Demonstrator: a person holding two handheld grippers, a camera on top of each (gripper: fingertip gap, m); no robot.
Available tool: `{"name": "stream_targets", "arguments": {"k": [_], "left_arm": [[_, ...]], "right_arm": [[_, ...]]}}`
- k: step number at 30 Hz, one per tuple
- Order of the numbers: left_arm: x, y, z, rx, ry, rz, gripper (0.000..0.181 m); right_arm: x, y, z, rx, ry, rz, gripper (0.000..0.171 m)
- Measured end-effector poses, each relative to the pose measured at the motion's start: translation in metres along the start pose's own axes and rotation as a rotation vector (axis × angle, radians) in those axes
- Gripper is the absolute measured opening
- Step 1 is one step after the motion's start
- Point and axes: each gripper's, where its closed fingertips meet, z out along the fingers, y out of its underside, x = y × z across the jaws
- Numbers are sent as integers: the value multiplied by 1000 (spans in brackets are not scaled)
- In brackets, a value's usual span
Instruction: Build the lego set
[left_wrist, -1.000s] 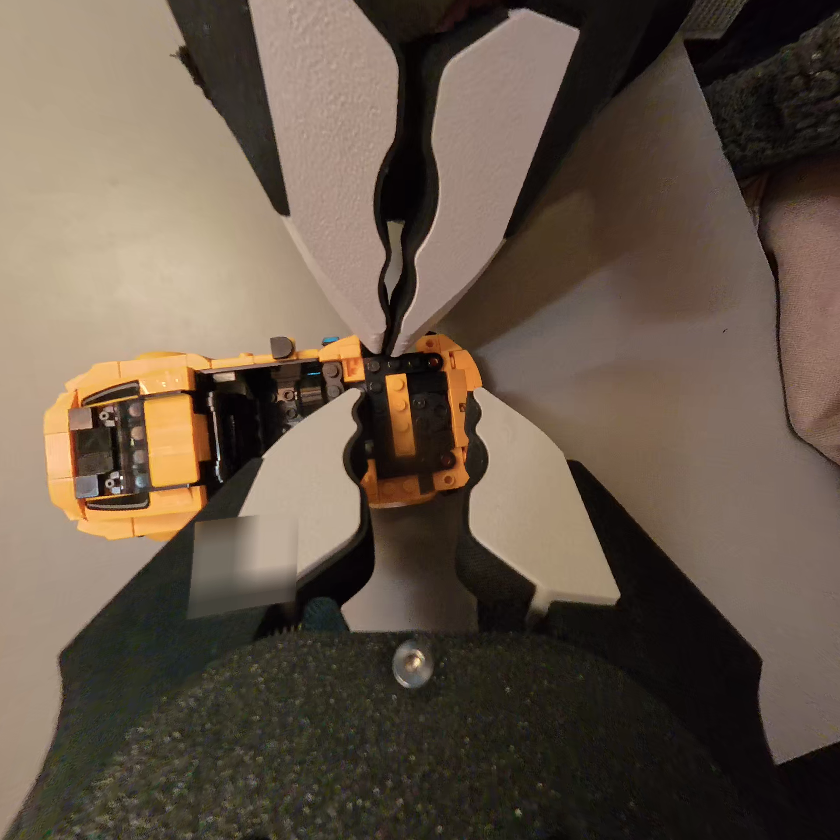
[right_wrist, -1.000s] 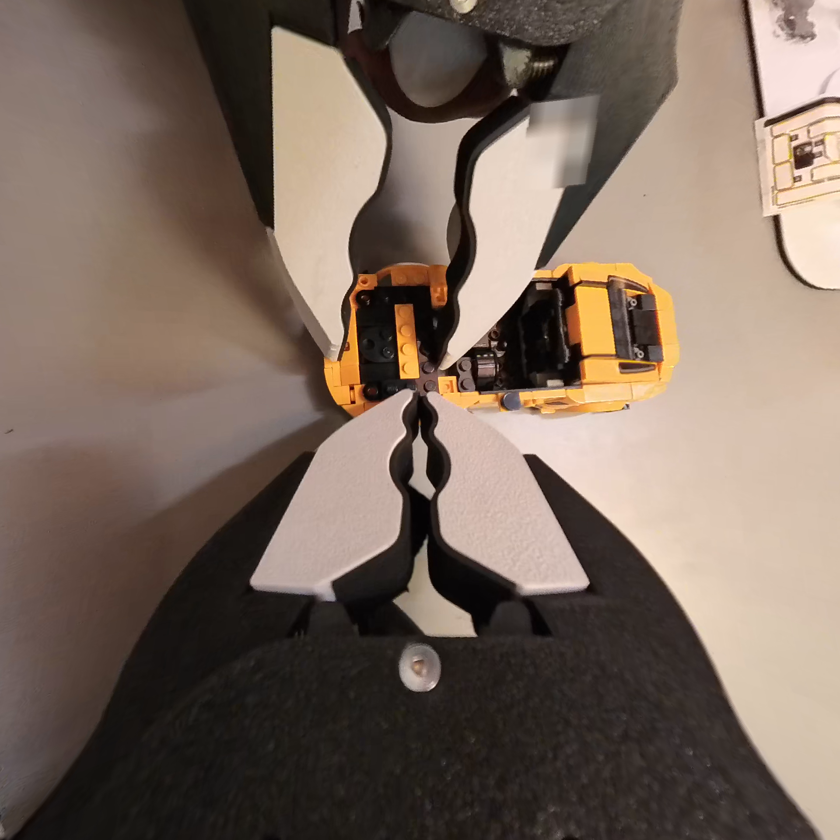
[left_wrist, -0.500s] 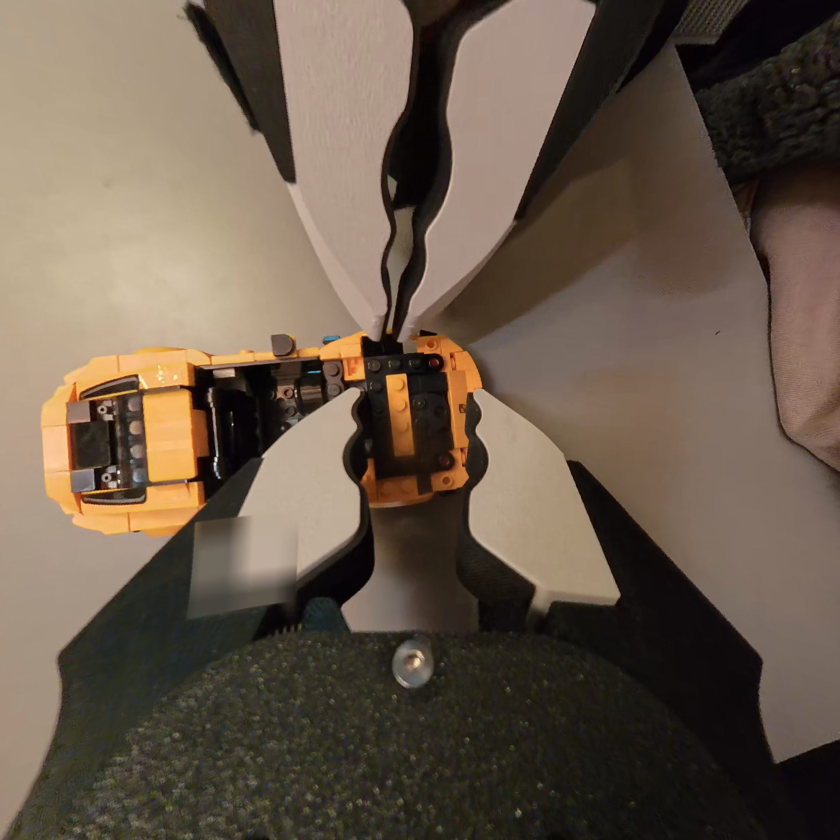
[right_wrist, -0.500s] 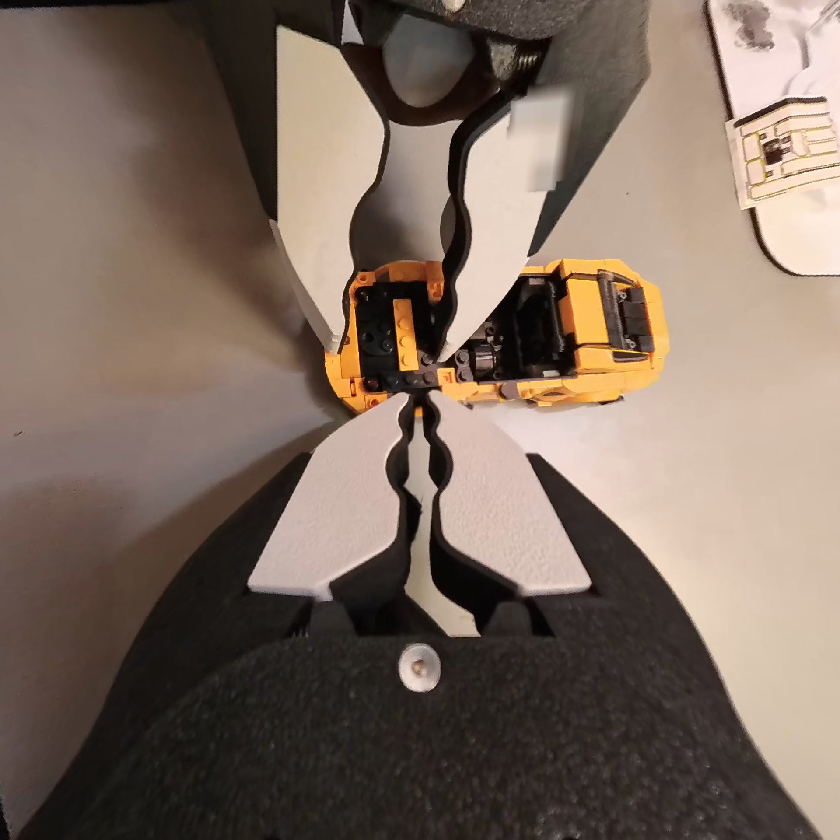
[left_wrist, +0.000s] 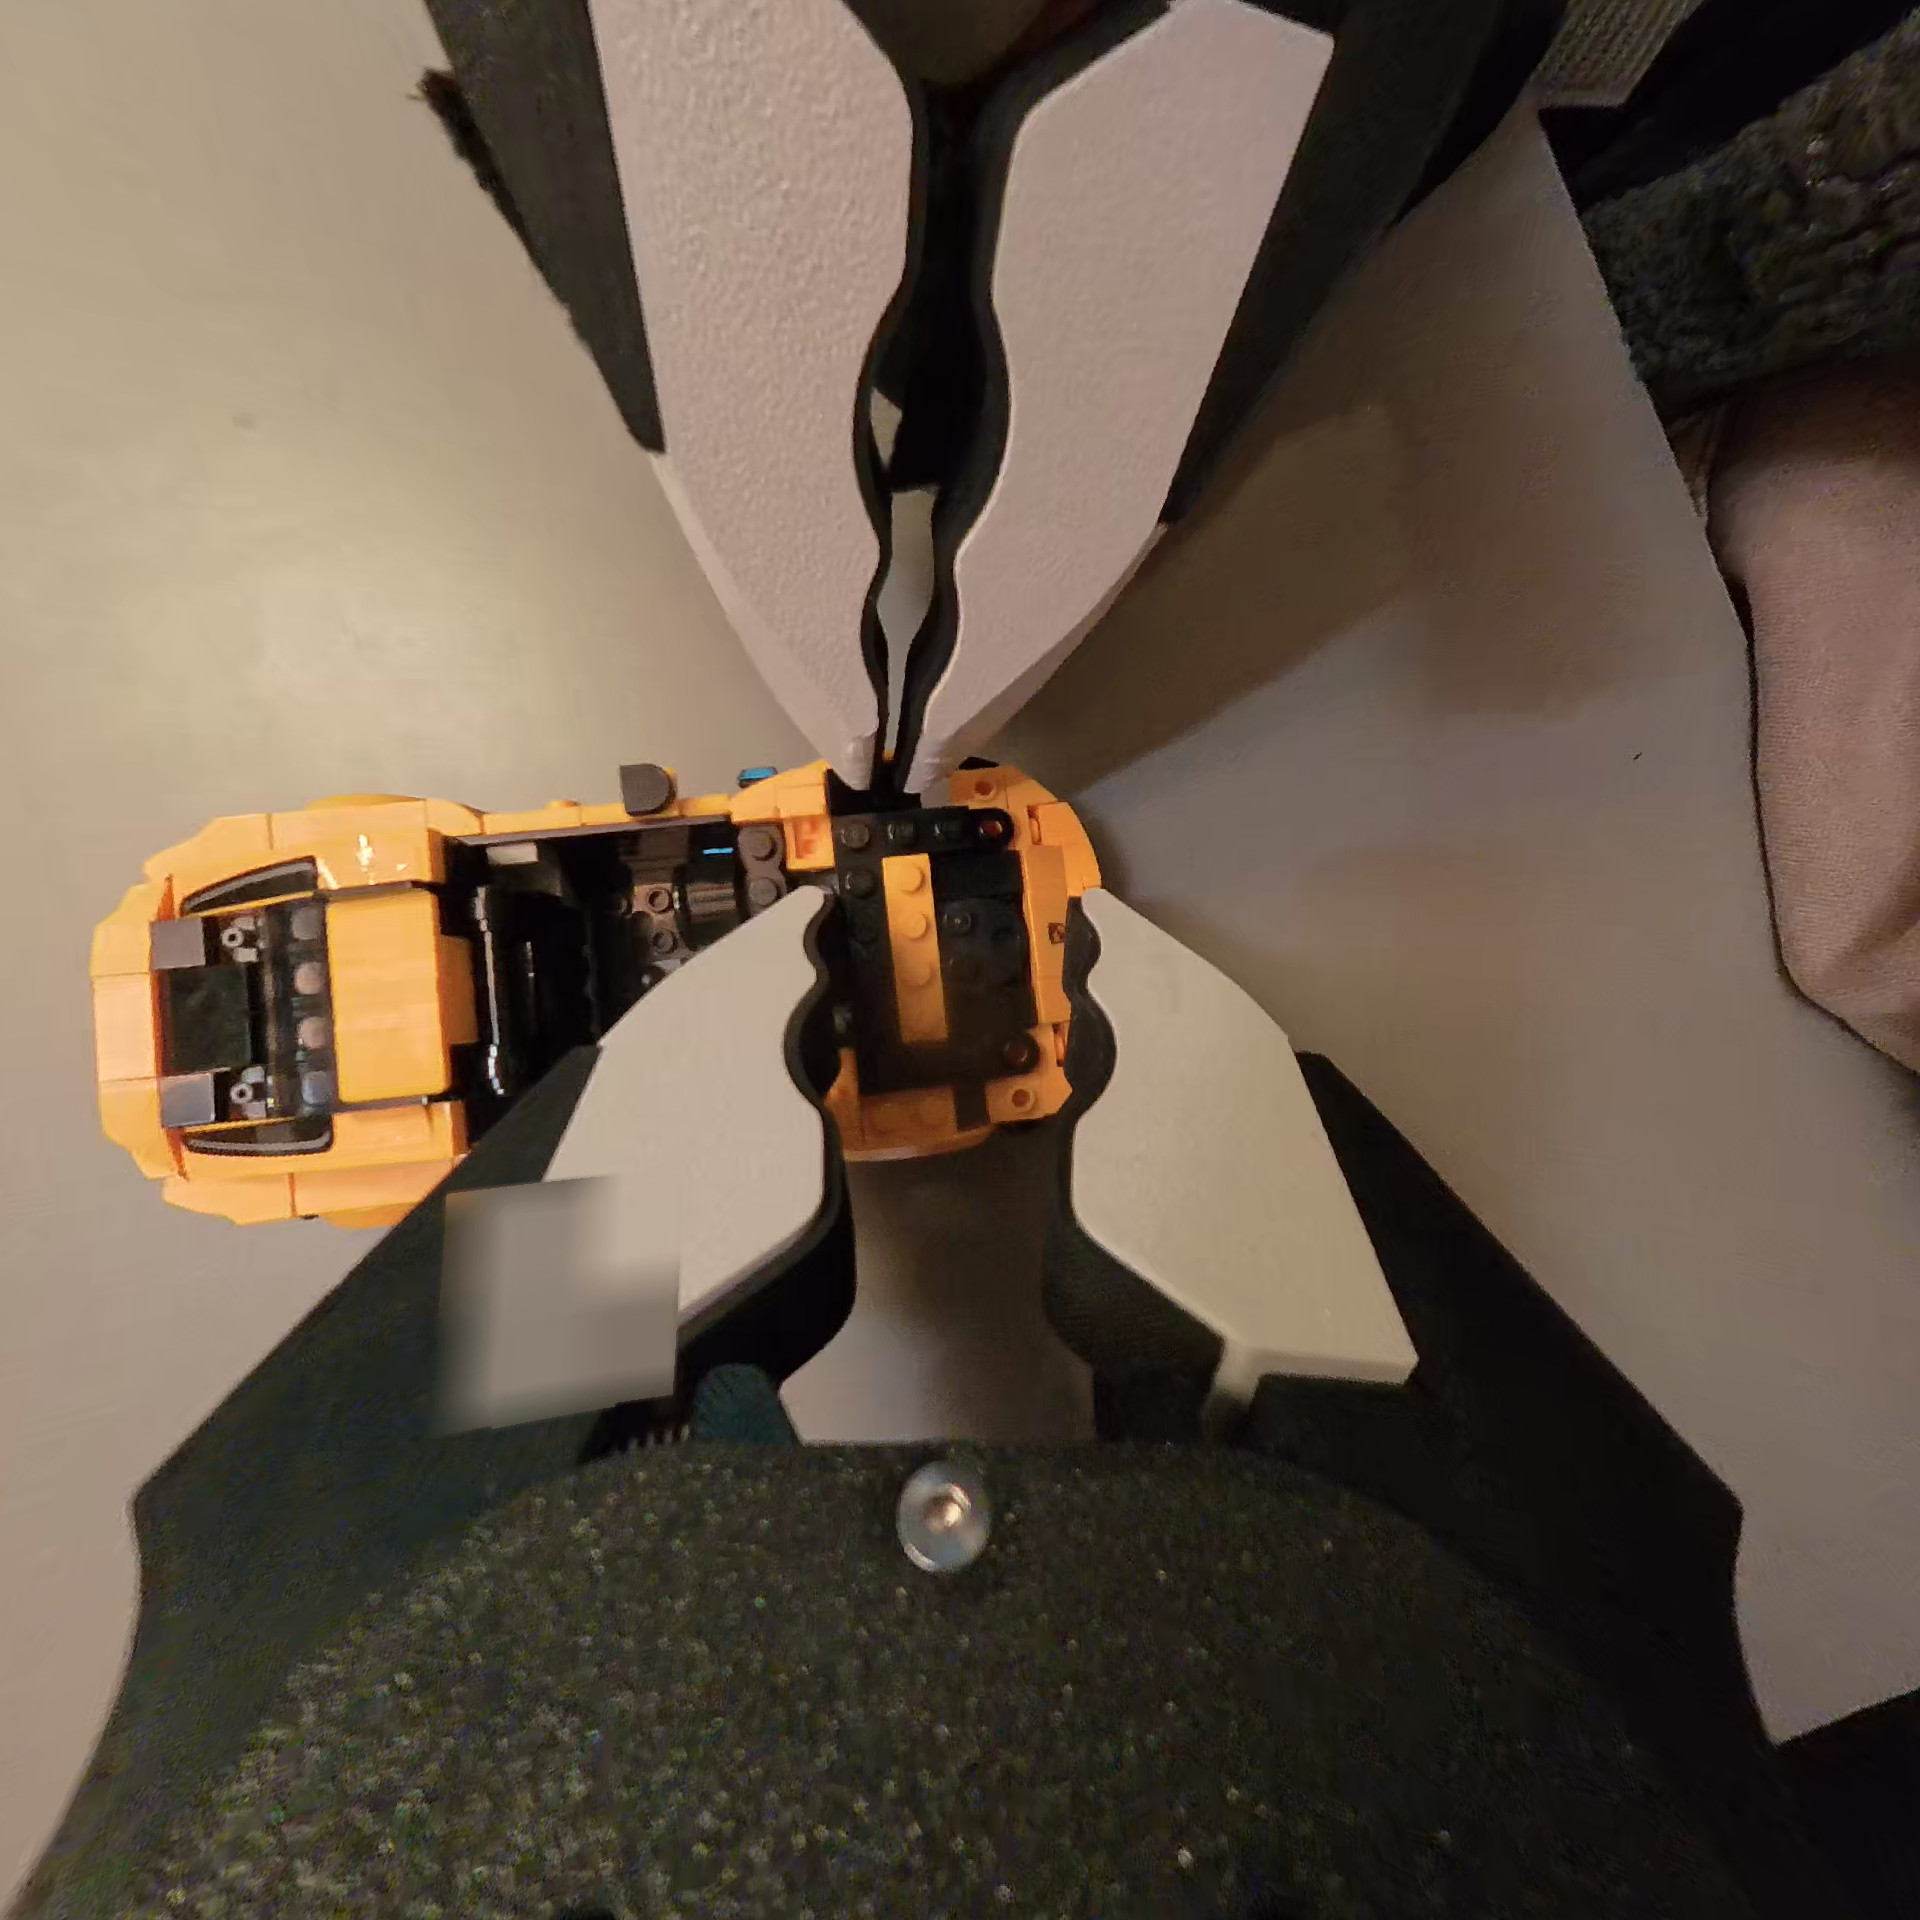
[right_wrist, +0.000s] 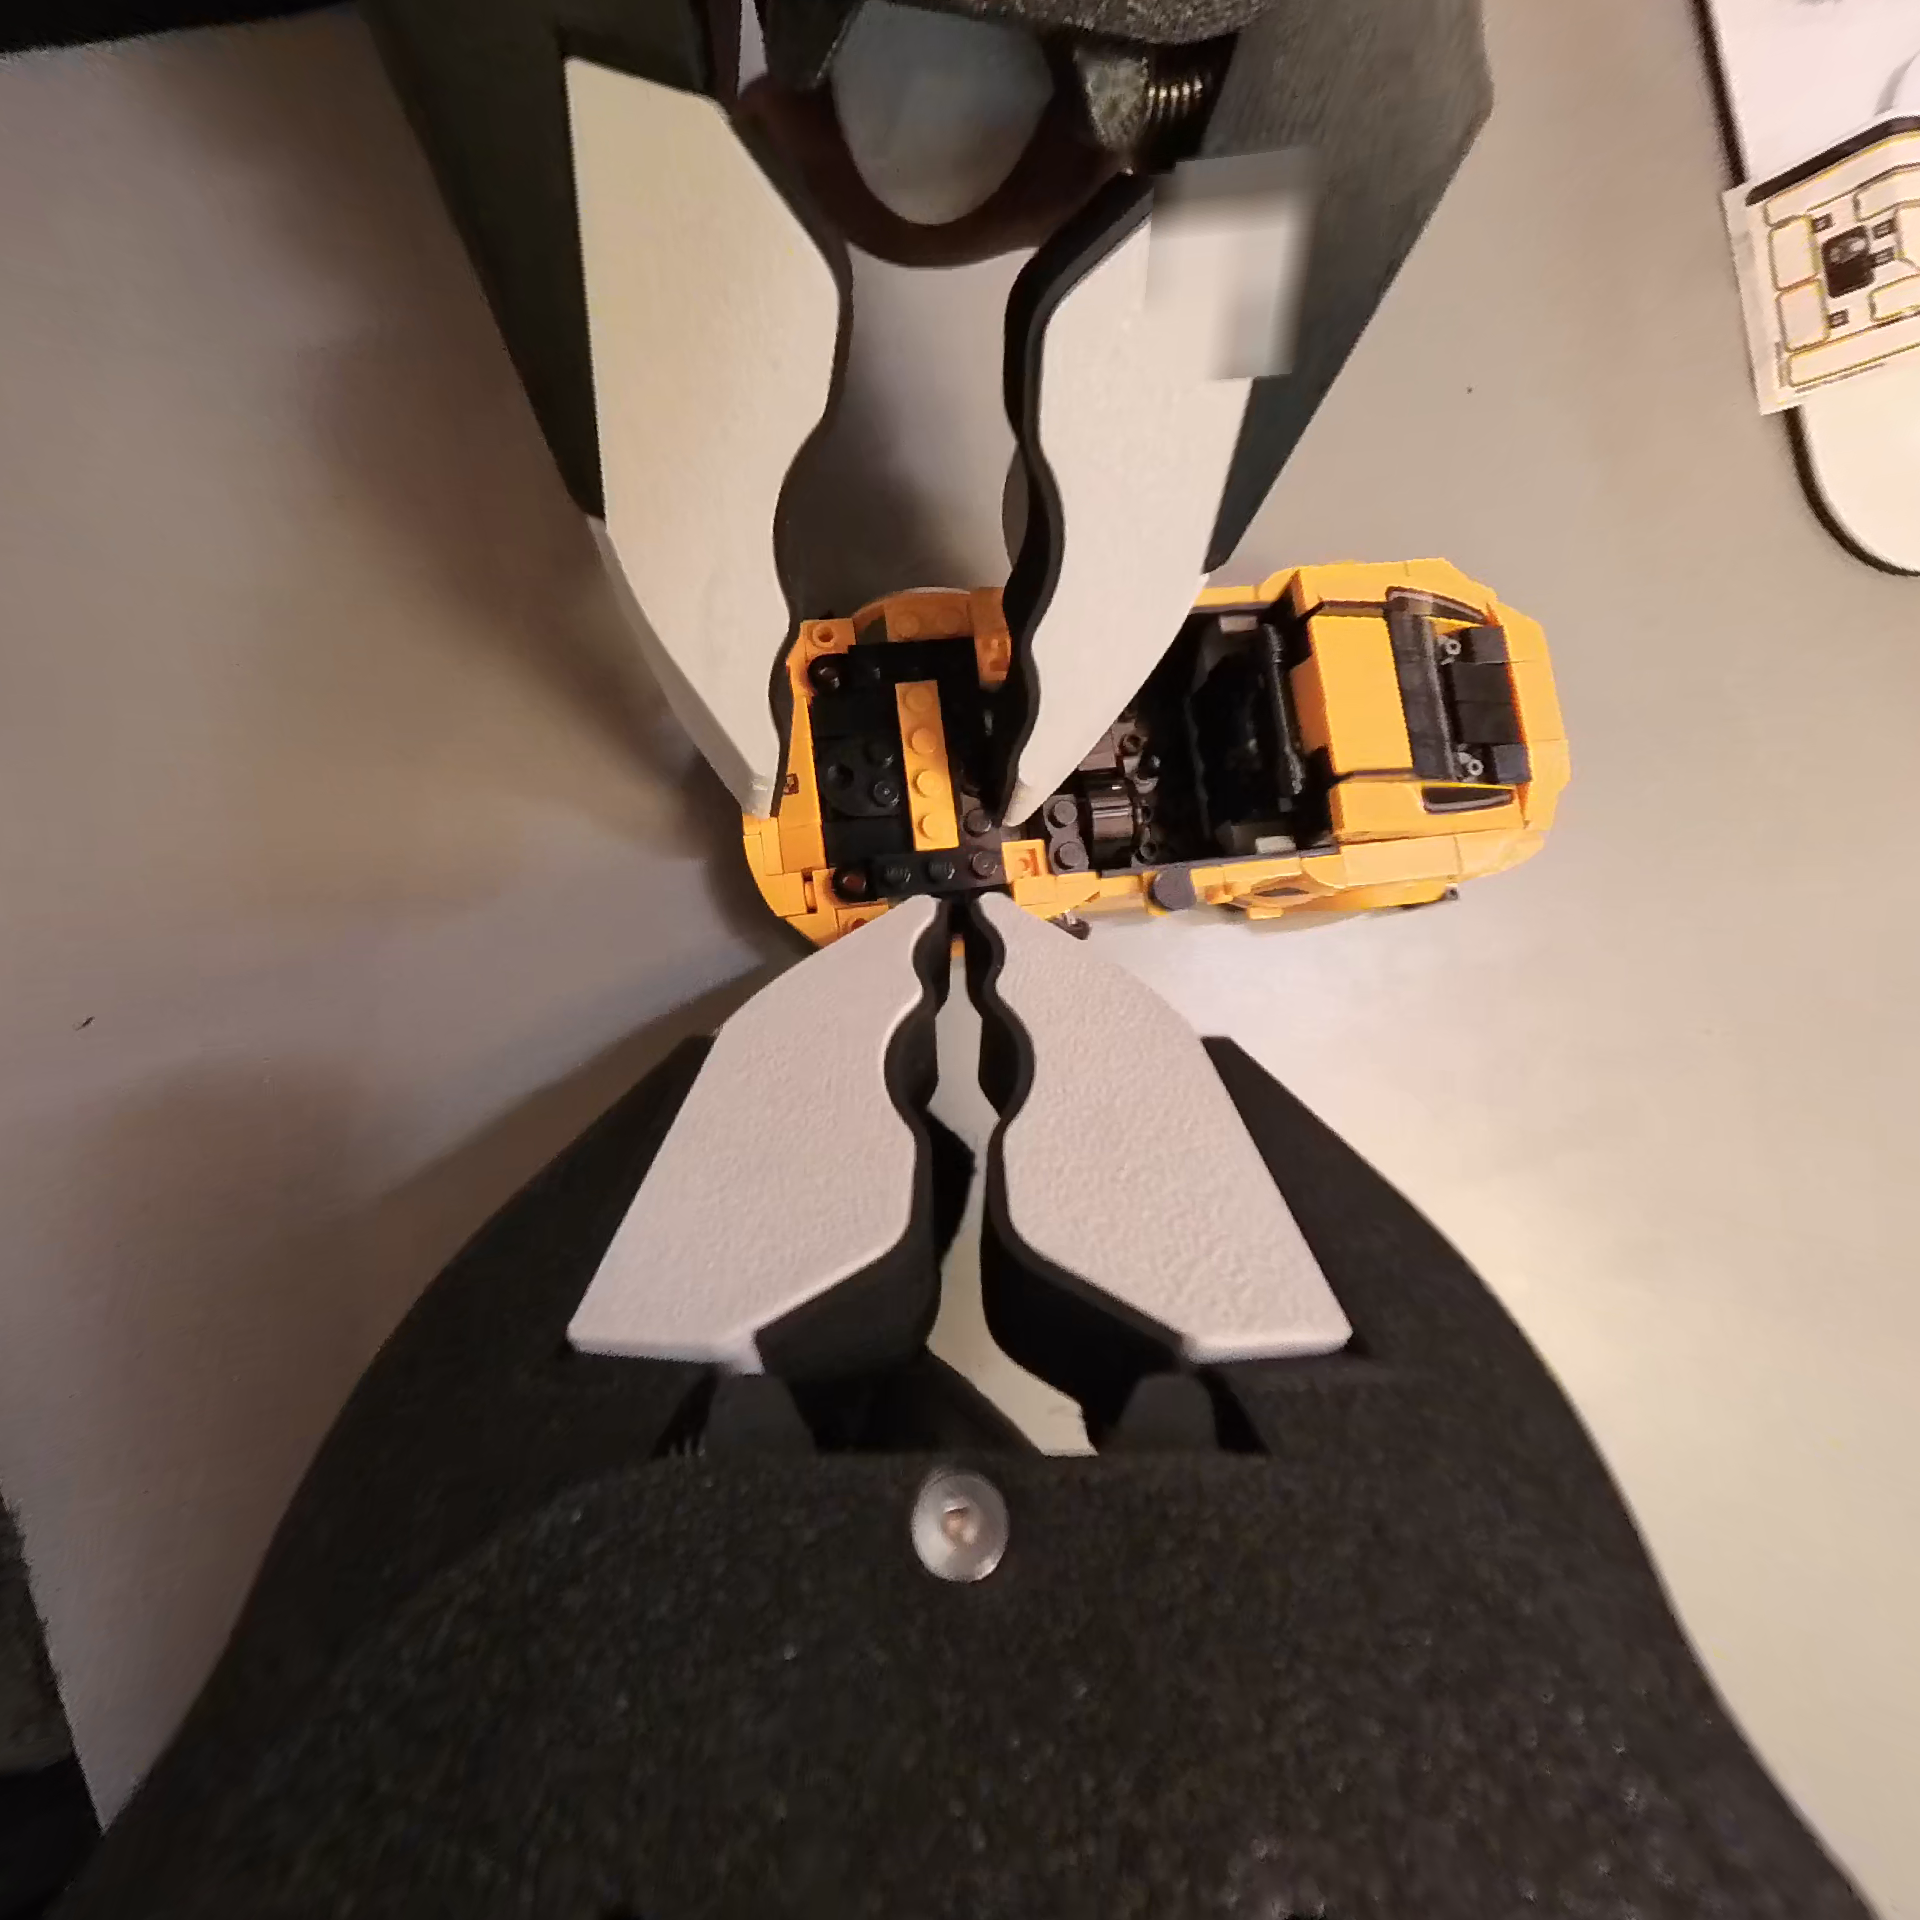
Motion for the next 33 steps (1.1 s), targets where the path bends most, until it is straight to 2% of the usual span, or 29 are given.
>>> {"name": "stream_targets", "arguments": {"k": [5, 10, 15, 18, 21, 24, 33], "left_arm": [[4, -5, -9, 43, 15, -34, 52], [9, 5, -23, 33, -87, -33, 56], [10, 20, -24, 17, -210, -86, 65], [10, 26, -25, 39, -255, -160, 66], [8, 33, -27, 53, -313, -196, 65], [8, 37, -26, 66, -336, -218, 64], [0, 39, -15, 95, -364, -215, 57]], "right_arm": [[6, -14, -25, 204, 6, 83, 15], [4, 5, -25, 186, 57, -22, 29], [-10, -9, -5, 96, 76, -259, 63], [-14, -16, 9, 28, 10, -293, 73], [-12, -16, 19, -21, -24, -321, 67], [-16, -14, 24, -40, -68, -323, 51], [-16, -18, 27, -5, -78, -262, 50]]}}
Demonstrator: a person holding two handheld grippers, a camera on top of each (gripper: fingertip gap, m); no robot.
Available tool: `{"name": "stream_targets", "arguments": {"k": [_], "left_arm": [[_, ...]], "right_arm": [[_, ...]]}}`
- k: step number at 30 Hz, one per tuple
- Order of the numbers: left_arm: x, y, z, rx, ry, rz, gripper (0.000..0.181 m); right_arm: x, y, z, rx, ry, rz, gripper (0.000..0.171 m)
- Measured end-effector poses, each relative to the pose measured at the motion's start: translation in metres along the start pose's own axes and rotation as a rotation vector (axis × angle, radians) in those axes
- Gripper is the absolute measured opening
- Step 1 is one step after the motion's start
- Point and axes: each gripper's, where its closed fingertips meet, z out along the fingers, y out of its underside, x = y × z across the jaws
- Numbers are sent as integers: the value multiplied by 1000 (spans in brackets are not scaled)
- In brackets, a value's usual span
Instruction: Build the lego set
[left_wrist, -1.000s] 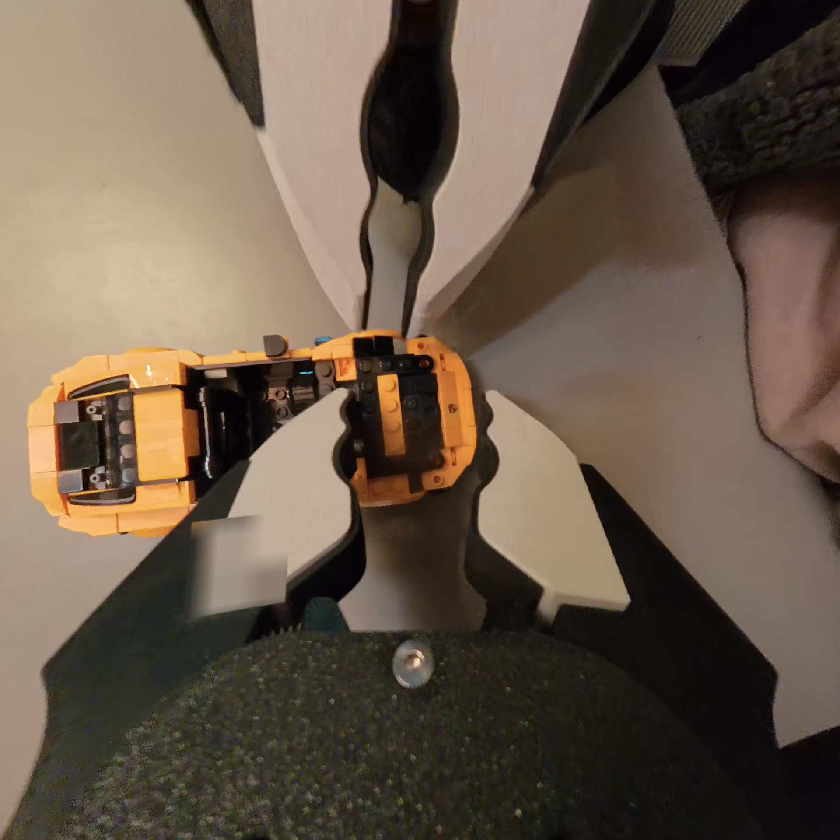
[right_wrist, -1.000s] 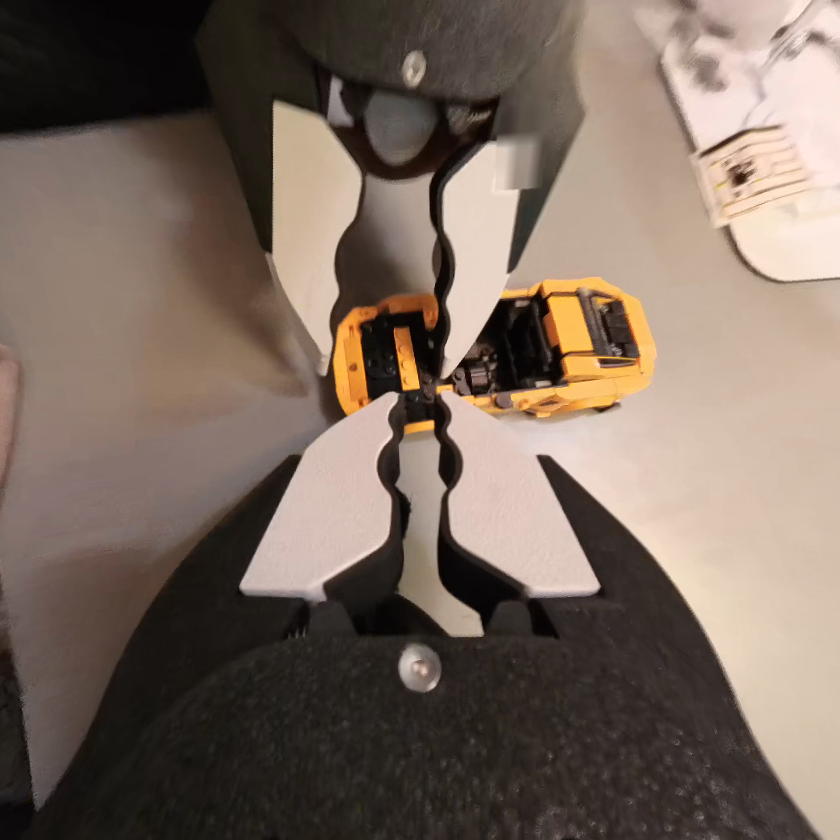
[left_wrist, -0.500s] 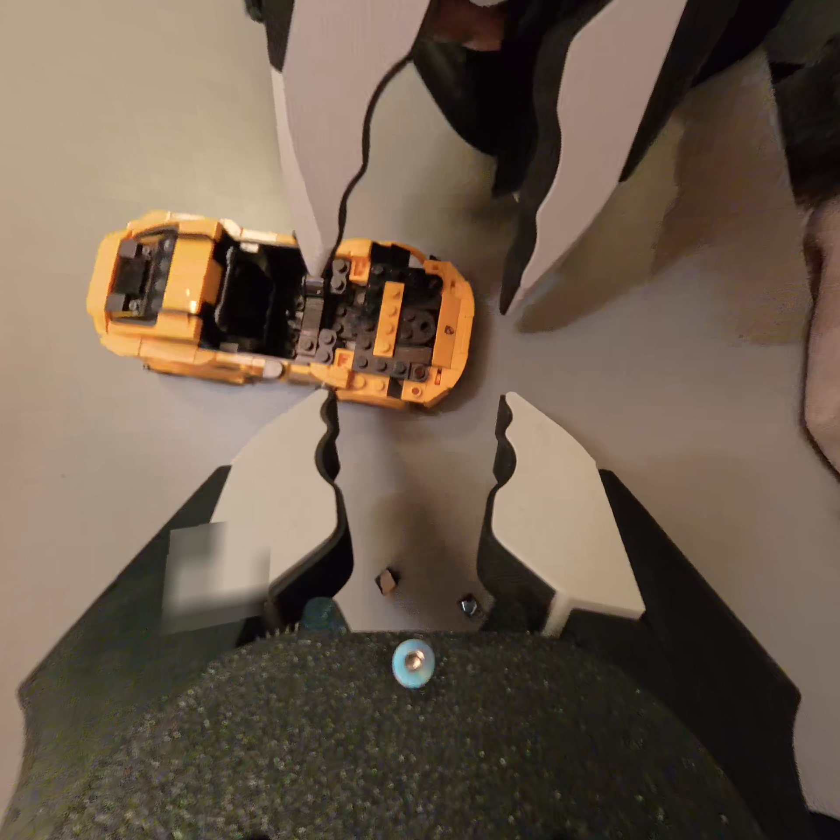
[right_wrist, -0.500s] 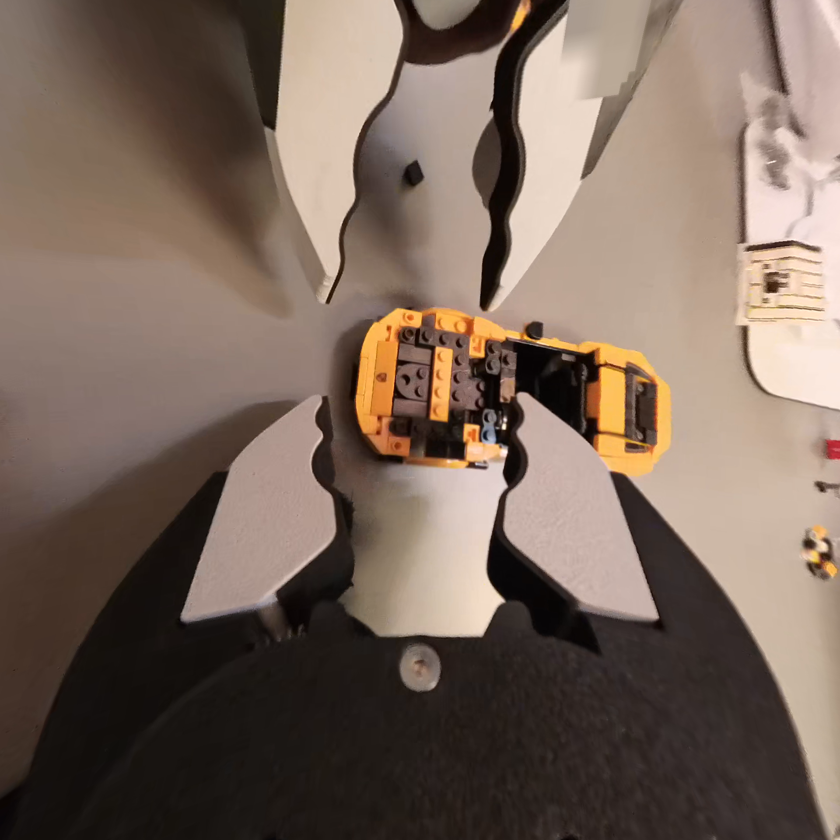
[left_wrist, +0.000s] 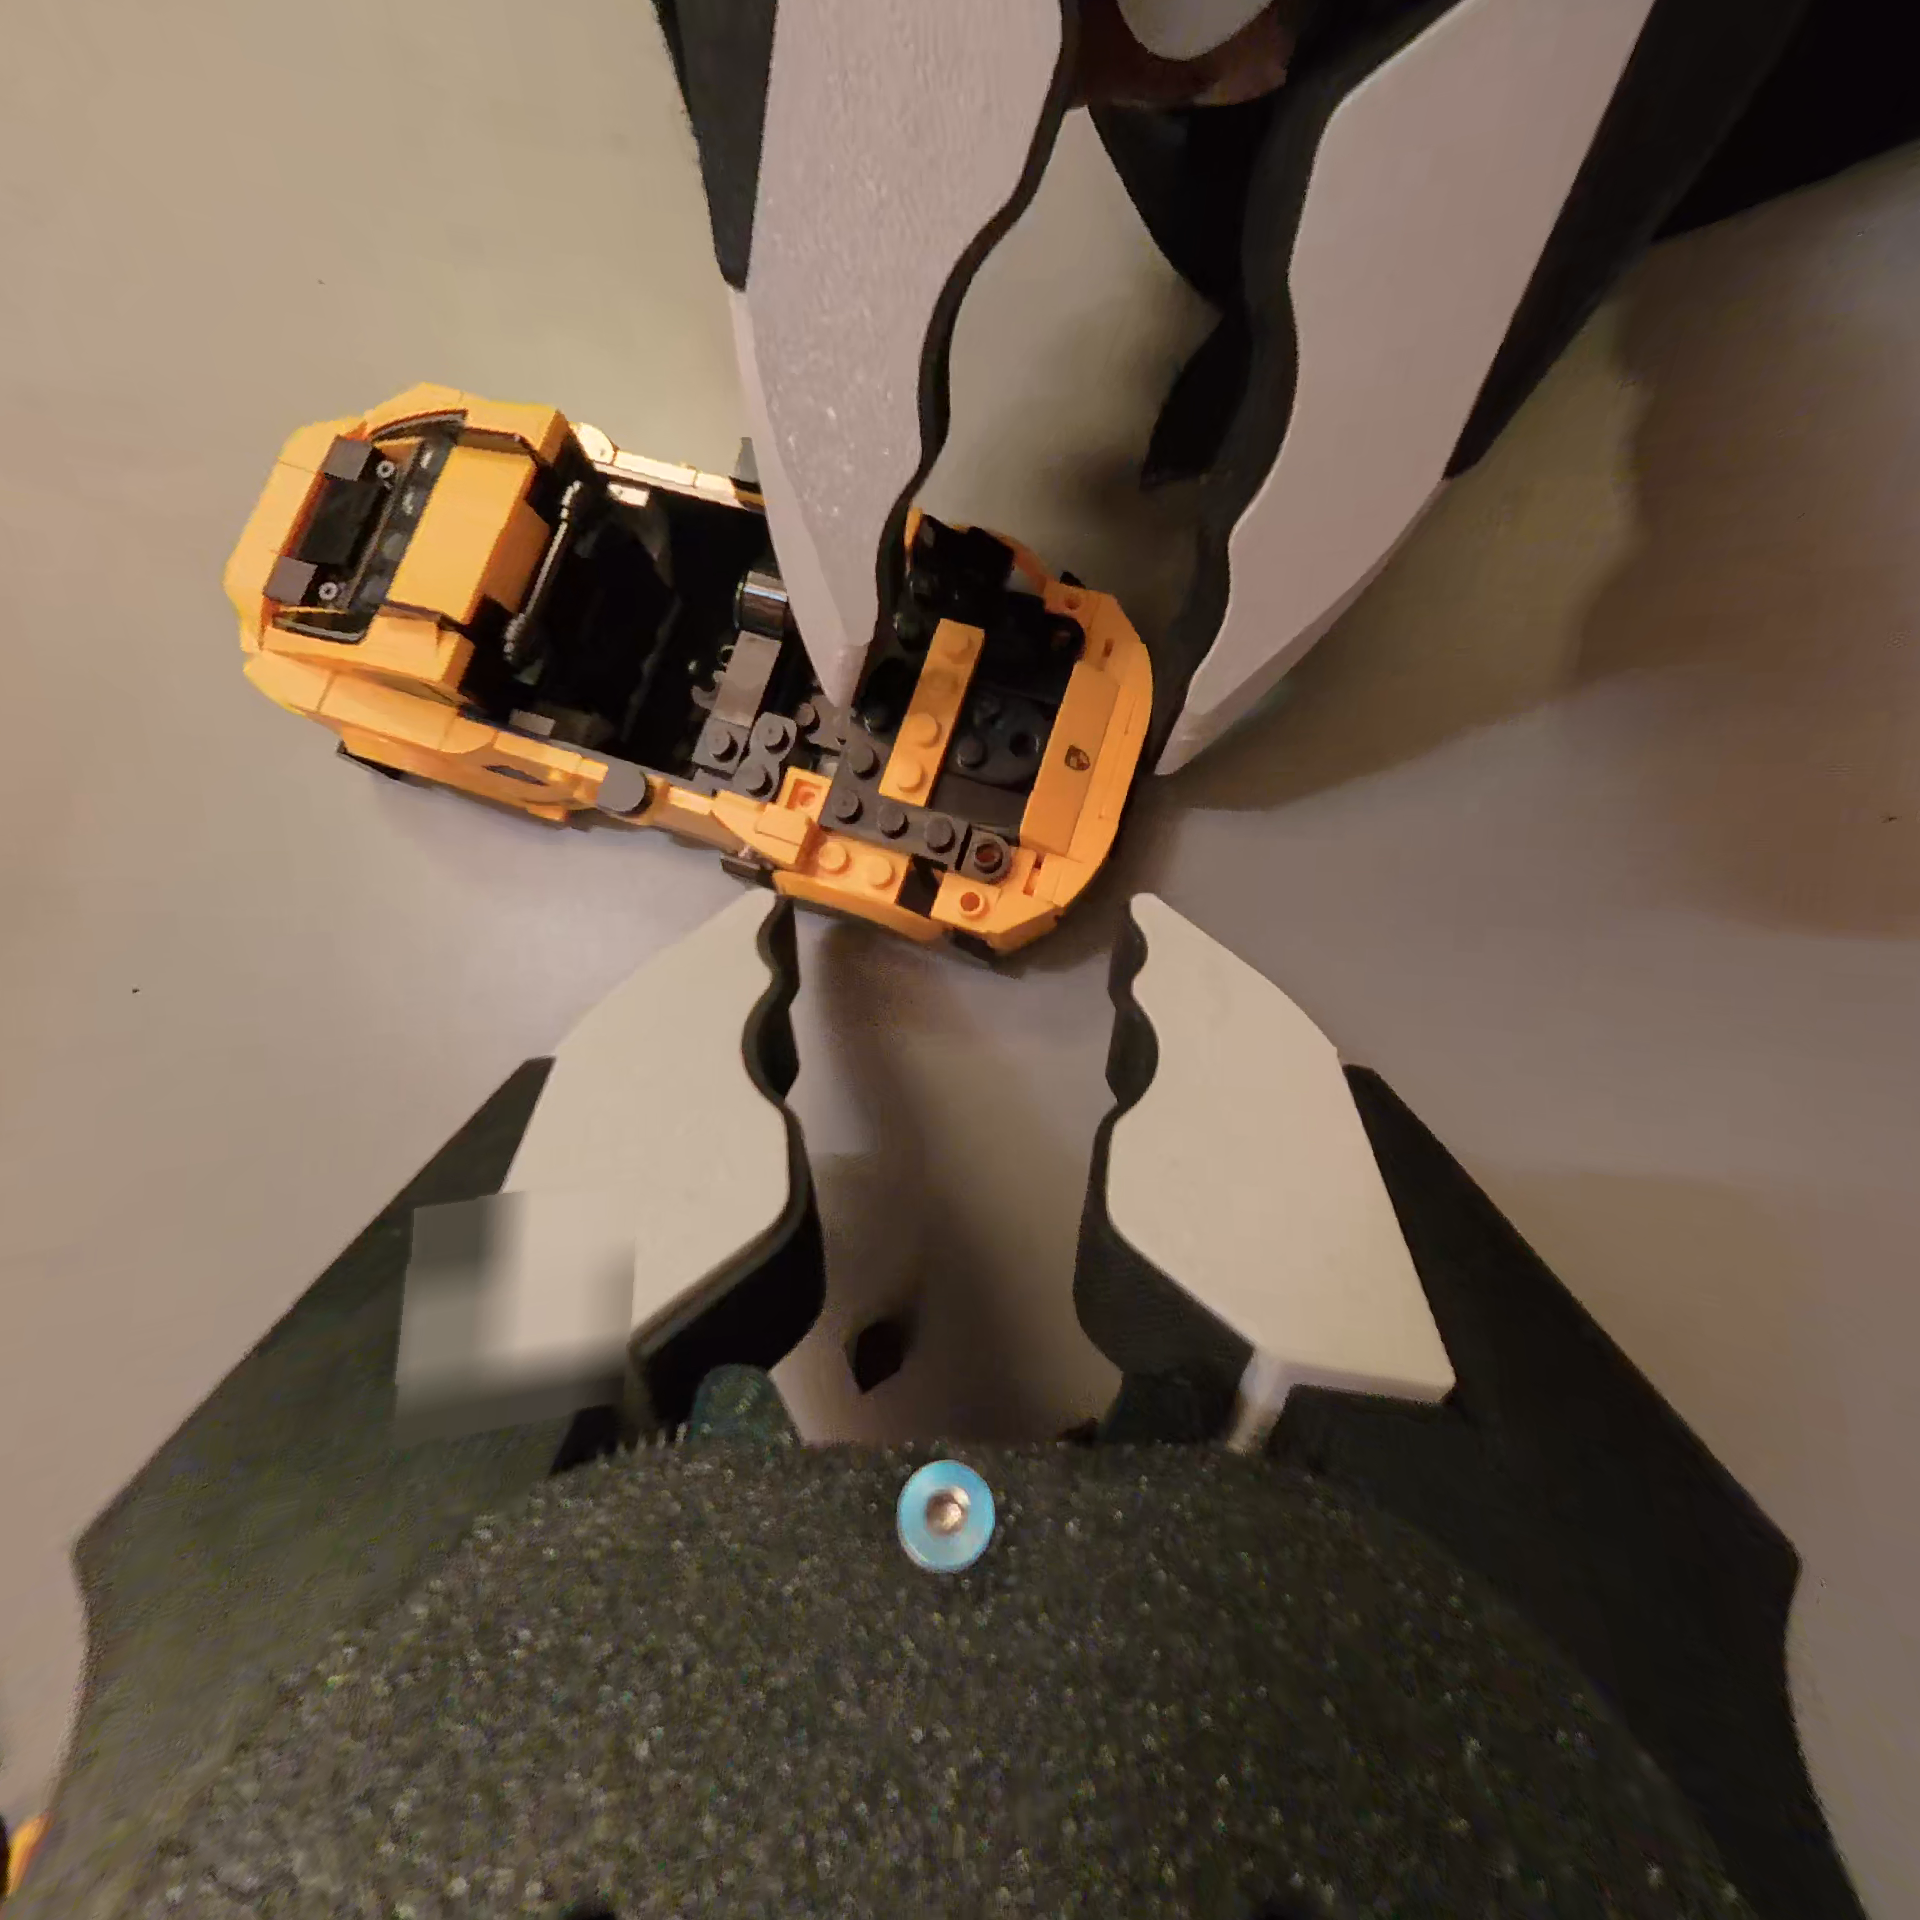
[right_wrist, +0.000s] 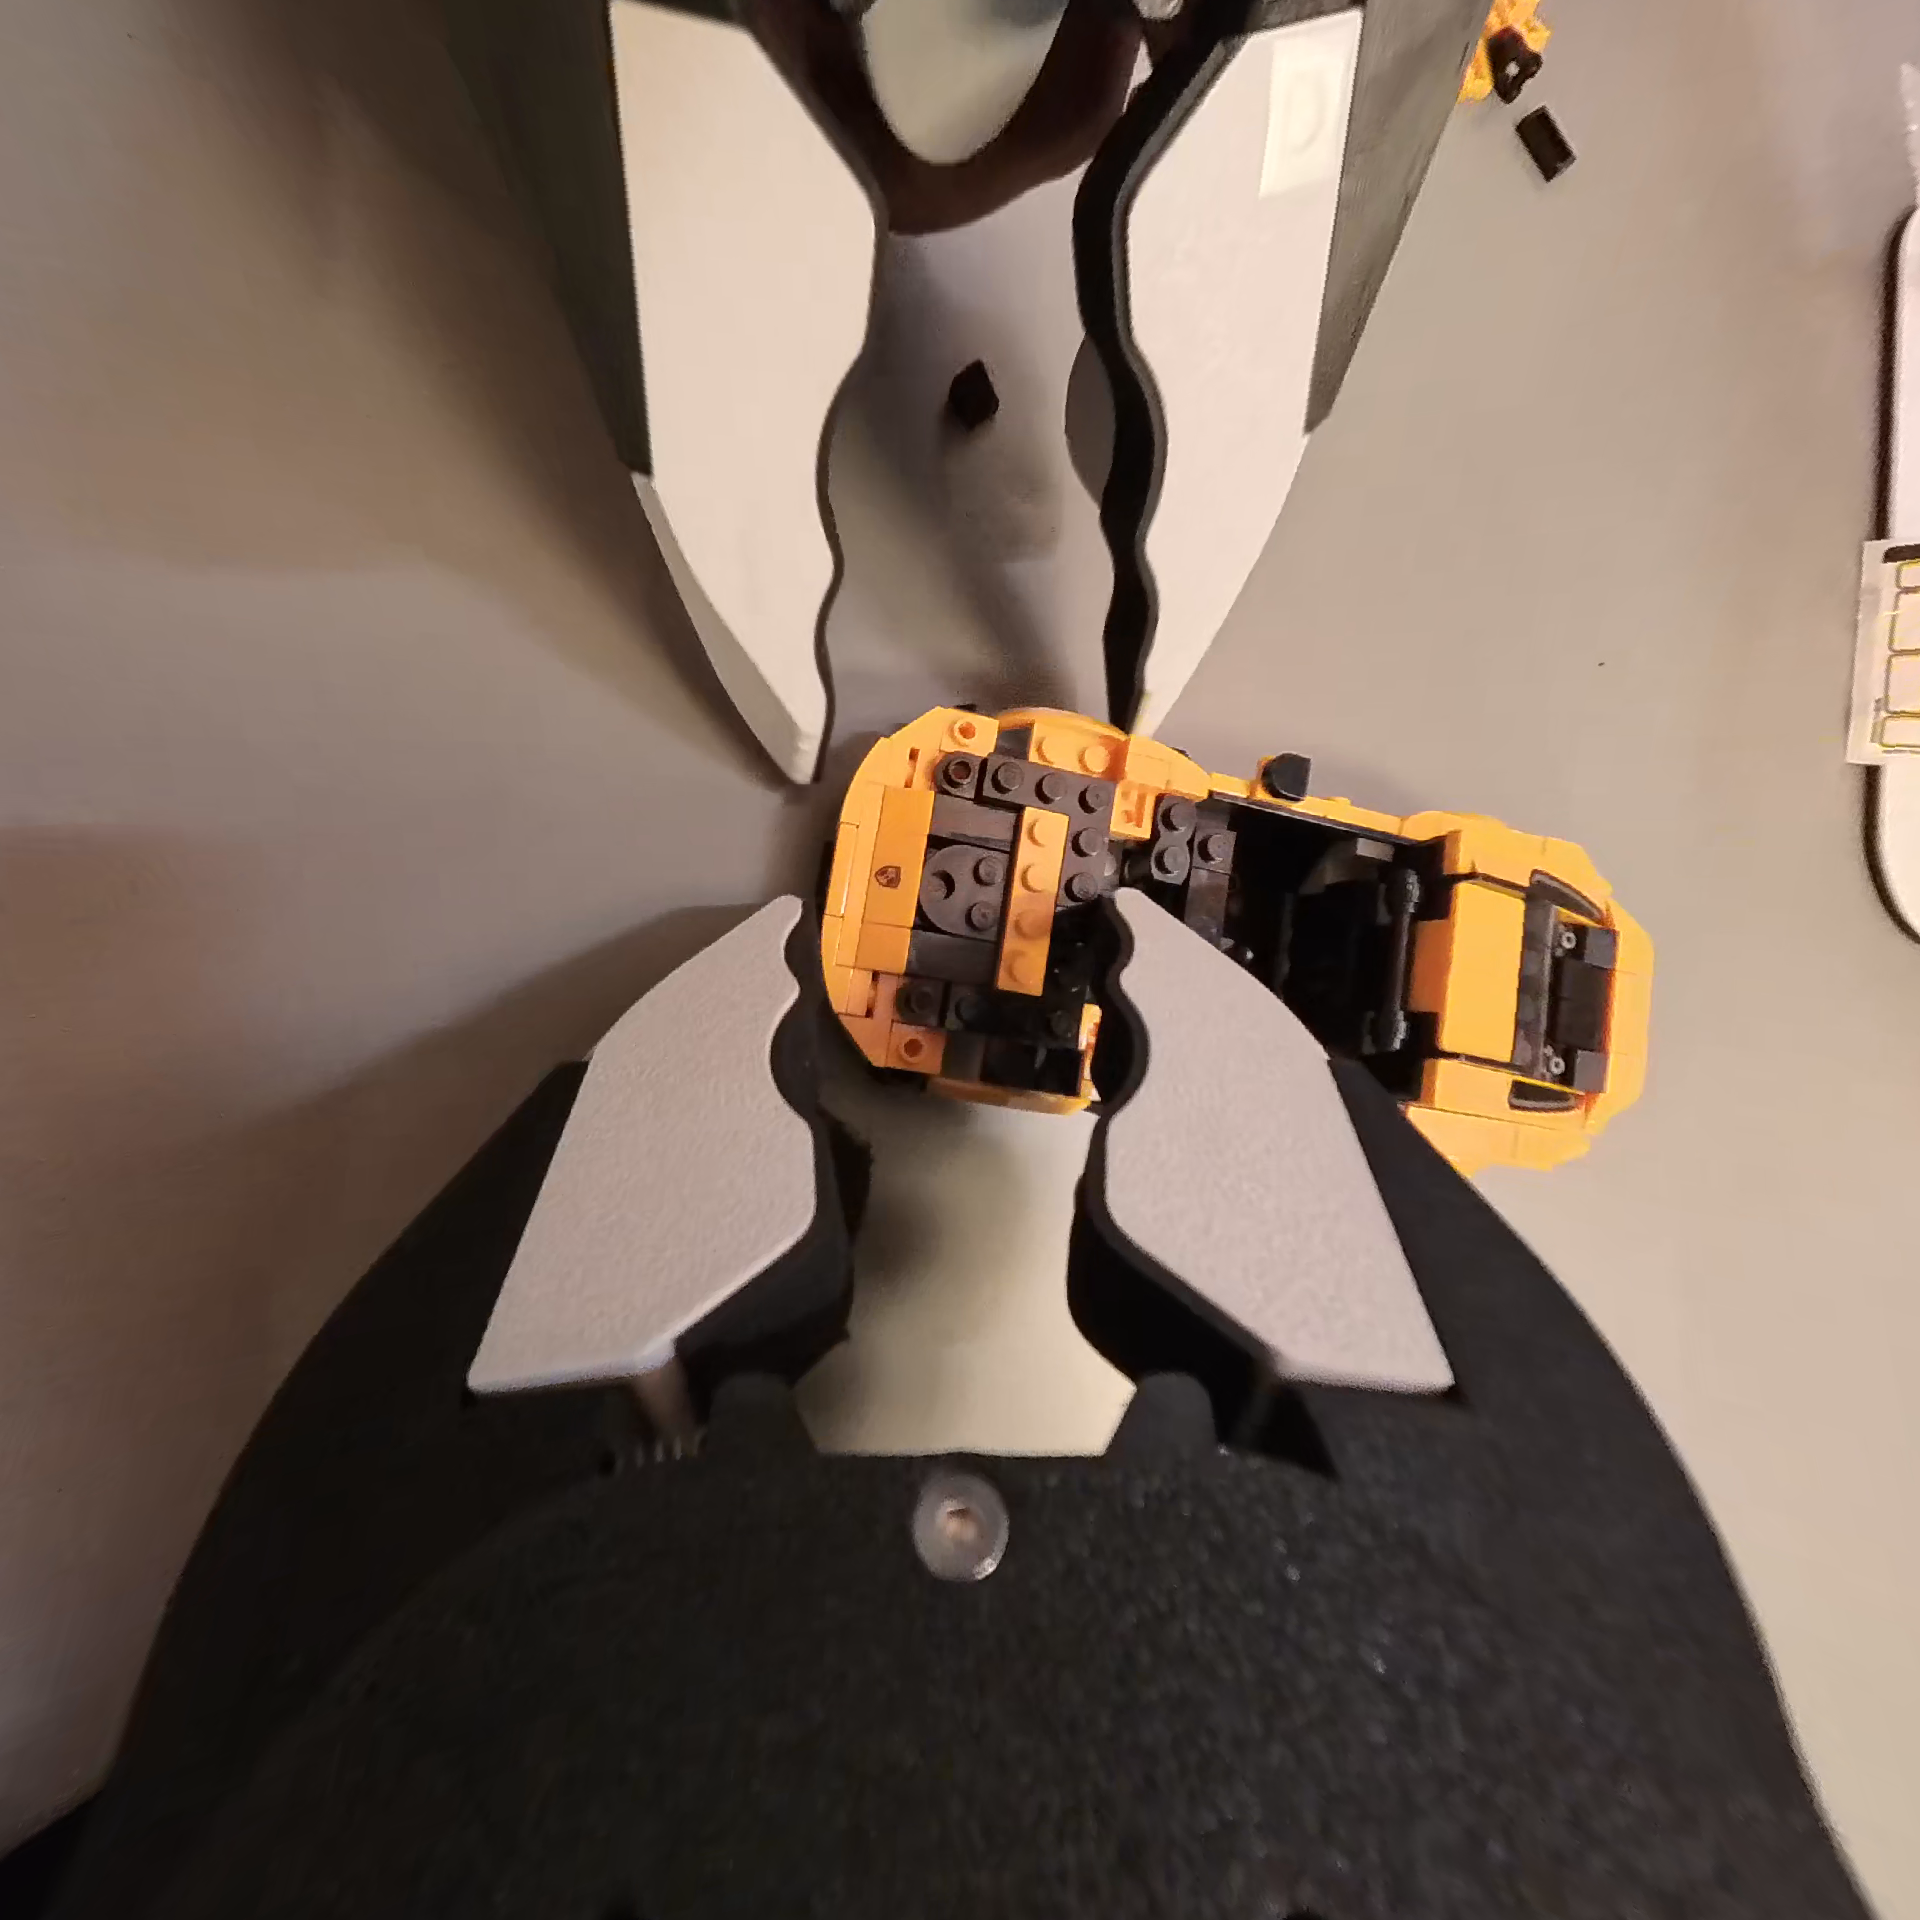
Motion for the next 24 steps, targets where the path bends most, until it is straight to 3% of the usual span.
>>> {"name": "stream_targets", "arguments": {"k": [9, 24], "left_arm": [[-1, 3, 3, -3, -12, -1, 44], [2, 4, 3, 2, 17, -35, 38]], "right_arm": [[0, 0, 1, 6, 24, 2, 50], [0, 1, 1, 36, 38, 3, 50]]}}
